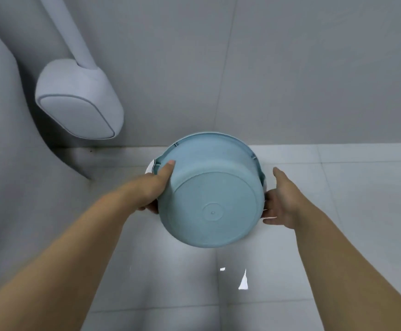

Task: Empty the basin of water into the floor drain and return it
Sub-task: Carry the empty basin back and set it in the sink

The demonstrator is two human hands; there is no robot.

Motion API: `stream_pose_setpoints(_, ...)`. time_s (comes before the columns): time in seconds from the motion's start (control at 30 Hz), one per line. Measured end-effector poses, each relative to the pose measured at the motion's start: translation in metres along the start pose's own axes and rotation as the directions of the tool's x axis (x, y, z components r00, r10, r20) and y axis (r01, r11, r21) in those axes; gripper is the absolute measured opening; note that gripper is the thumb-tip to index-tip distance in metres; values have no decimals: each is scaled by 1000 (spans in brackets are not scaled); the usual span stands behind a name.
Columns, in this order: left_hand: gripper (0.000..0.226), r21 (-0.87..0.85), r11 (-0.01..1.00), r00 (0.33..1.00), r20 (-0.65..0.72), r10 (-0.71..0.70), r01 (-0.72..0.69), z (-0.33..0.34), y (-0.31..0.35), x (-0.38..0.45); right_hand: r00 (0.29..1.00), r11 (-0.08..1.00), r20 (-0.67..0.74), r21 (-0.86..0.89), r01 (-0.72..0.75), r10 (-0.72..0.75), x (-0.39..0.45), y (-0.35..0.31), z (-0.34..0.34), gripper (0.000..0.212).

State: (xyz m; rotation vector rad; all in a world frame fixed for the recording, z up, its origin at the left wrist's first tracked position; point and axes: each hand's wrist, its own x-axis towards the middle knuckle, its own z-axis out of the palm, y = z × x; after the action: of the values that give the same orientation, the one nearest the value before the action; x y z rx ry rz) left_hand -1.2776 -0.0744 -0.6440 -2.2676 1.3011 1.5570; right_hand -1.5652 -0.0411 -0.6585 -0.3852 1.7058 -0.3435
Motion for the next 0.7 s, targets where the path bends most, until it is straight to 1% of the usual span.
stream_pose_setpoints(0.1,103,-102,992,995,59,79,-73,-1,-5,-30,998,963,32,261,-66,60,-19,12,-11,91)
stream_pose_setpoints(0.13,106,-169,982,991,83,104,-88,-1,-6,-43,997,939,35,336,-73,65,-29,14,-11,94)
stream_pose_setpoints(0.17,108,-266,962,988,114,100,-67,-2,-9,-58,996,909,32,408,-84,78,-43,15,-13,94)
stream_pose_setpoints(0.2,106,-389,921,986,140,88,-27,-4,-12,-73,997,875,22,478,-79,78,-57,15,-13,93)
stream_pose_setpoints(0.23,104,-531,847,984,161,76,22,-6,-16,-91,997,844,5,531,-72,82,-75,15,-13,90)
stream_pose_setpoints(0.27,101,-667,742,982,174,79,58,-9,-19,-109,997,814,-7,577,-61,80,-92,15,-13,87)
stream_pose_setpoints(0.3,99,-769,634,979,180,91,82,-13,-24,-129,997,790,-11,611,-53,76,-112,13,-14,83)
stream_pose_setpoints(0.33,95,-831,550,978,175,110,87,-16,-27,-147,998,774,-8,632,-48,68,-130,12,-14,80)
stream_pose_setpoints(0.4,87,-888,456,988,115,106,55,-21,-32,-189,997,775,10,629,-65,75,-174,5,-13,77)
stream_pose_setpoints(0.43,81,-900,435,994,77,82,34,-22,-33,-207,996,773,11,630,-77,90,-194,2,-11,77)
stream_pose_setpoints(0.53,68,-928,373,1000,18,15,11,-47,-30,-281,990,791,-69,609,-56,124,-277,-23,-6,74)
stream_pose_setpoints(0.6,64,-932,361,999,38,-13,40,-69,-30,-324,989,794,-96,607,-31,111,-328,-39,-4,70)
stream_pose_setpoints(0.67,59,-937,346,998,46,-36,56,-99,-24,-372,994,799,-85,602,-6,71,-382,-58,-2,62)
stream_pose_setpoints(0.7,56,-935,348,997,42,-63,62,-112,-23,-390,995,800,-81,600,5,55,-407,-66,-1,56)
